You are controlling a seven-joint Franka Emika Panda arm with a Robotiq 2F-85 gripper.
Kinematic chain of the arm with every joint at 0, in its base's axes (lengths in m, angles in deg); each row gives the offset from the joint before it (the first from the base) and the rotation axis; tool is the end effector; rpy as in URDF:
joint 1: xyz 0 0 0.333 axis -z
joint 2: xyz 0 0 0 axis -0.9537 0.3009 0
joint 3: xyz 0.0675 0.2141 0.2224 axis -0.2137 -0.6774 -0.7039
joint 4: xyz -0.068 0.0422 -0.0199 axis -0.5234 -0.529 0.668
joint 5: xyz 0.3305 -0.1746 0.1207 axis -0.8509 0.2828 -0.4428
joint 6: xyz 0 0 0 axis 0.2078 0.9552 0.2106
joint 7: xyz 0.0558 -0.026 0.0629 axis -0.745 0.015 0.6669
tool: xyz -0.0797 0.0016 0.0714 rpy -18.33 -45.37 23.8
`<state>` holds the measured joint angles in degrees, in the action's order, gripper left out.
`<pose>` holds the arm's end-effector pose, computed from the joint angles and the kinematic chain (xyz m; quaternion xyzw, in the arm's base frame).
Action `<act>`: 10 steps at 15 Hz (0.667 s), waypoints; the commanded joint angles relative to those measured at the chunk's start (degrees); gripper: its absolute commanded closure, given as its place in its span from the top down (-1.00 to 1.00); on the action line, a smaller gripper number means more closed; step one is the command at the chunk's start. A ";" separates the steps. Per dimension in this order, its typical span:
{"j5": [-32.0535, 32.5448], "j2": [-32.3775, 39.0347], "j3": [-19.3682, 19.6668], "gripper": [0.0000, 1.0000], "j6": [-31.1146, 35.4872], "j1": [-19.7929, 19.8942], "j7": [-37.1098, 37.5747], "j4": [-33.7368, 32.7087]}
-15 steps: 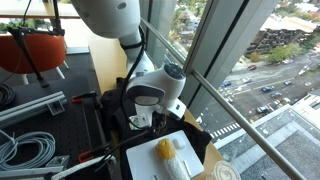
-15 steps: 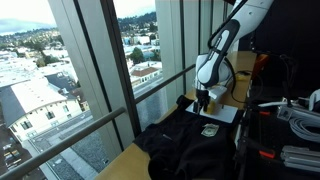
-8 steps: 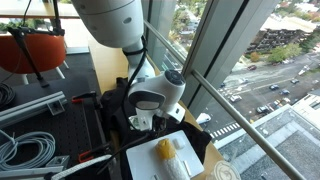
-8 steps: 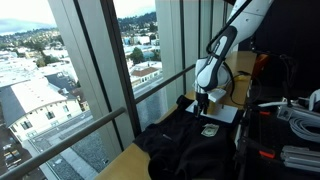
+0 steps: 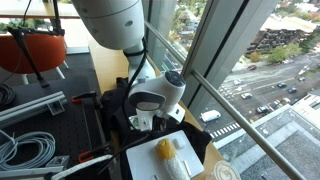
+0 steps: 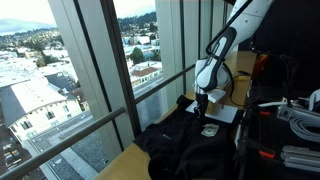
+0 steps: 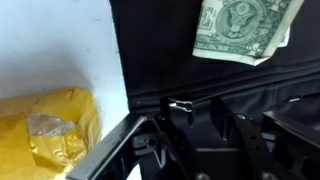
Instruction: Close the zip of the jersey
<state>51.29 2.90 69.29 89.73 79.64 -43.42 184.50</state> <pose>0.5799 -0.0721 0.0407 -0.9976 0.0580 0.0000 0.0369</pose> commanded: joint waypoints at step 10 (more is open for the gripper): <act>2.12 -0.40 -1.03 -0.96 0.74 0.87 0.87 0.14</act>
<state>51.51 2.92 69.26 89.73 79.77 -43.42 184.36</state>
